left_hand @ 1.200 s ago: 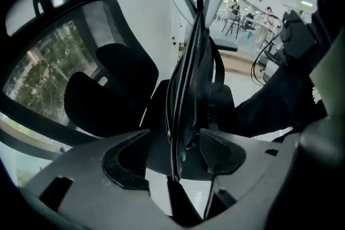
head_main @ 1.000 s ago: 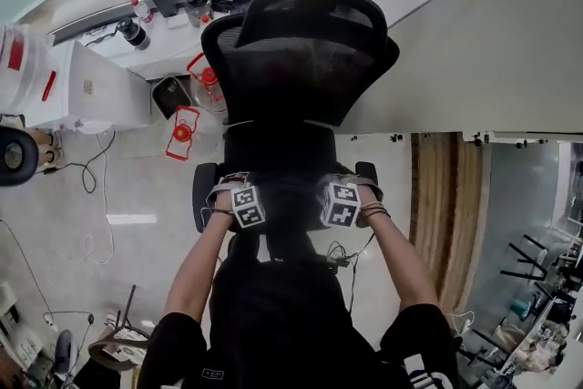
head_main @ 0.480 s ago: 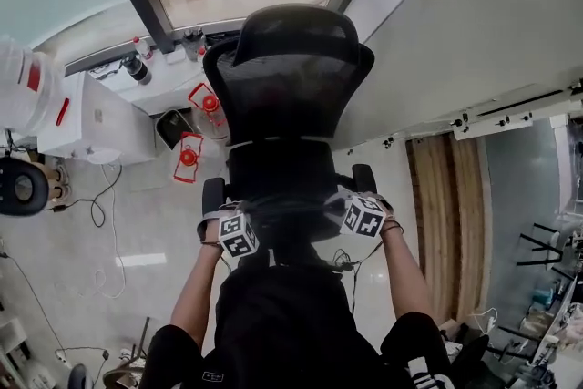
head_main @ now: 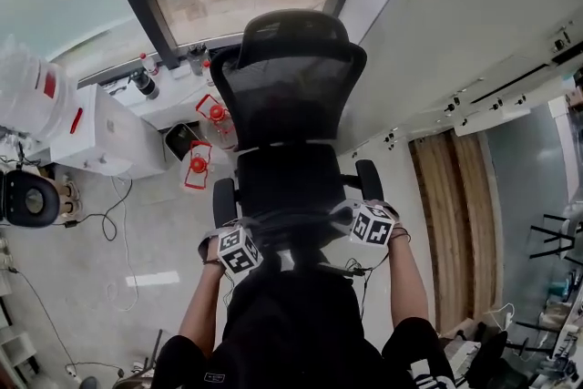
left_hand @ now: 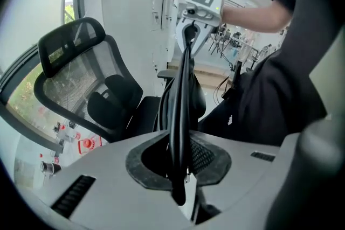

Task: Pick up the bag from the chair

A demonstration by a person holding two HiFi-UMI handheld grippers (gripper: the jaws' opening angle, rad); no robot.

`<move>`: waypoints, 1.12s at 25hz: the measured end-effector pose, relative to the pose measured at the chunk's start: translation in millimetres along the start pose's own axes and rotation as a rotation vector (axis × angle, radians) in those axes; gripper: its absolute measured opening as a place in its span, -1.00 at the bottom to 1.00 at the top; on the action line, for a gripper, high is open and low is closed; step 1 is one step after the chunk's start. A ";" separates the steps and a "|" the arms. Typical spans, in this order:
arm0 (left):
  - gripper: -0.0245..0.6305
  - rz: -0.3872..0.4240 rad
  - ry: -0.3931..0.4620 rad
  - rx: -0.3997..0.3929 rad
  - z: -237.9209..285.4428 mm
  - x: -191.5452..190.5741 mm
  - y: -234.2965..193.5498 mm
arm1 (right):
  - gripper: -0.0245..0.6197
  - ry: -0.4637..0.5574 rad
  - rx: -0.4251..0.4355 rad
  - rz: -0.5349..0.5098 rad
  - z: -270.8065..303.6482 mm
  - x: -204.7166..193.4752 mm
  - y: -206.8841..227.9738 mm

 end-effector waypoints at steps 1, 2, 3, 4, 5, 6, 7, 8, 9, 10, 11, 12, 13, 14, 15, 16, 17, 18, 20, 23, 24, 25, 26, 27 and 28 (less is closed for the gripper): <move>-0.79 -0.007 0.000 0.003 -3.9 -0.7 3.6 | -0.86 0.001 0.007 -0.006 0.3 0.6 -3.1; -0.79 -0.015 -0.002 0.007 -7.7 -2.2 6.1 | -0.86 0.000 0.013 -0.013 1.3 2.1 -4.9; -0.79 -0.023 -0.006 0.013 -11.4 -4.0 8.3 | -0.86 -0.001 0.021 -0.021 2.7 4.0 -6.2; -0.79 -0.032 -0.011 0.018 -14.6 -5.8 10.8 | -0.86 -0.004 0.029 -0.030 4.0 5.7 -7.7; -0.79 -0.041 -0.017 0.022 -17.2 -7.1 13.3 | -0.86 -0.009 0.037 -0.041 4.8 6.8 -9.2; -0.79 -0.049 -0.023 0.027 -18.8 -7.8 15.4 | -0.86 -0.013 0.044 -0.052 5.4 7.3 -10.1; -0.79 -0.056 -0.029 0.032 -19.7 -8.0 16.4 | -0.86 -0.017 0.049 -0.064 5.7 7.3 -10.0; -0.79 -0.062 -0.035 0.036 -19.9 -7.7 17.0 | -0.86 -0.020 0.053 -0.075 6.1 6.9 -9.6; -0.79 -0.066 -0.041 0.039 -20.0 -7.5 18.1 | -0.86 -0.024 0.057 -0.085 6.6 6.3 -9.5; -0.79 -0.069 -0.048 0.042 -20.4 -7.3 19.9 | -0.86 -0.027 0.061 -0.095 7.1 5.9 -9.8; -0.79 -0.072 -0.055 0.046 -21.1 -7.1 21.6 | -0.86 -0.030 0.065 -0.103 7.3 5.6 -10.3; -0.79 -0.075 -0.060 0.051 -21.8 -6.4 22.9 | -0.86 -0.032 0.068 -0.112 7.2 5.3 -10.6; -0.79 -0.078 -0.064 0.058 -22.3 -5.4 23.5 | -0.86 -0.034 0.071 -0.120 6.7 5.0 -10.3; -0.79 -0.081 -0.067 0.065 -22.6 -4.3 23.8 | -0.86 -0.034 0.072 -0.128 6.1 4.5 -9.9; -0.79 -0.084 -0.068 0.071 -22.9 -3.2 24.4 | -0.86 -0.034 0.074 -0.135 5.3 3.9 -9.6; -0.79 -0.087 -0.069 0.076 -23.0 -2.0 25.1 | -0.86 -0.033 0.076 -0.141 4.5 3.0 -9.7; -0.79 -0.090 -0.070 0.080 -22.9 -0.6 25.9 | -0.86 -0.032 0.076 -0.147 3.5 1.7 -9.7; -0.79 -0.094 -0.070 0.084 -22.8 1.1 26.7 | -0.86 -0.031 0.075 -0.154 2.4 0.2 -9.6; -0.79 -0.104 -0.073 0.092 -22.2 5.7 28.4 | -0.86 -0.030 0.069 -0.169 -0.2 -3.2 -8.6; -0.79 -0.113 -0.072 0.100 -21.6 11.2 30.8 | -0.86 -0.028 0.069 -0.179 -4.0 -7.1 -8.1; -0.79 -0.115 -0.072 0.100 -21.4 11.7 31.8 | -0.86 -0.029 0.072 -0.179 -4.5 -8.0 -8.7; -0.79 -0.116 -0.071 0.099 -21.1 12.1 32.7 | -0.87 -0.030 0.074 -0.178 -4.9 -8.9 -9.4; -0.79 -0.116 -0.071 0.098 -20.5 12.6 33.4 | -0.86 -0.031 0.076 -0.177 -5.2 -10.0 -9.9; -0.79 -0.116 -0.071 0.099 -19.8 13.4 34.1 | -0.87 -0.033 0.076 -0.175 -5.6 -11.3 -10.2; -0.79 -0.116 -0.070 0.099 -19.2 14.3 35.0 | -0.86 -0.033 0.076 -0.174 -6.1 -12.6 -10.8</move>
Point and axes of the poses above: the fingertips, and each gripper's own axes: z forward along the fingers, y to its right, x out of its top, the point moved 3 cm from there along -z, backward along the fingers, and after that the axes turned 10 degrees about x, right-handed, at the moved point
